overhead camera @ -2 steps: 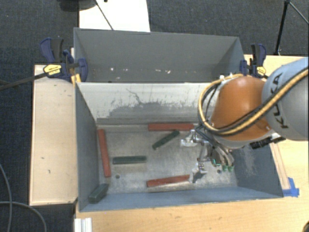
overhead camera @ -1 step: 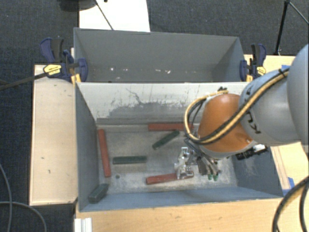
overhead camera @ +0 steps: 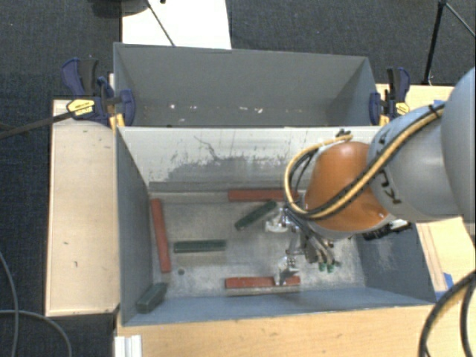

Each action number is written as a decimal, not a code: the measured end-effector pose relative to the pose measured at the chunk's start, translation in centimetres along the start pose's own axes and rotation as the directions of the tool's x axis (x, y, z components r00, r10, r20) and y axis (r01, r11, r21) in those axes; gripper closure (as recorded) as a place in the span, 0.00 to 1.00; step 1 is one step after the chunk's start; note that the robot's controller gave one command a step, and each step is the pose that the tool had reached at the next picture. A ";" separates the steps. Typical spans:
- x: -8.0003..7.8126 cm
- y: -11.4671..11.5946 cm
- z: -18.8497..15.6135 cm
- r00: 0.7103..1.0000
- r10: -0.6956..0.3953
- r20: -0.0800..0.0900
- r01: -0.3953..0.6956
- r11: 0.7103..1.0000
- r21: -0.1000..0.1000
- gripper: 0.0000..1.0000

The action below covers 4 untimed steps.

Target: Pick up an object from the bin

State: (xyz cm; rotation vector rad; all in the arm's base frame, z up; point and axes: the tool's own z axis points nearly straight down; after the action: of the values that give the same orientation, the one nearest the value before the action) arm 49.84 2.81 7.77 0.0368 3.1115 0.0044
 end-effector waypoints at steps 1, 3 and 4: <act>0.0 0.0 0.0 1.000 0.001 -0.001 -0.001 1.000 0.000 0.00; 1.0 3.8 -5.2 0.999 0.043 -0.021 -0.043 0.999 0.002 0.00; 1.5 3.1 -2.0 1.000 0.003 -0.028 -0.003 1.000 0.003 0.00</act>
Offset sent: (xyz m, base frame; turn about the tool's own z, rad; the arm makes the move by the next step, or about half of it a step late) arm -0.0195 0.0276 0.0623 0.0133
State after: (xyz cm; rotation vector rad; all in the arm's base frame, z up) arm 48.34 5.97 9.70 0.0416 3.1397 0.0009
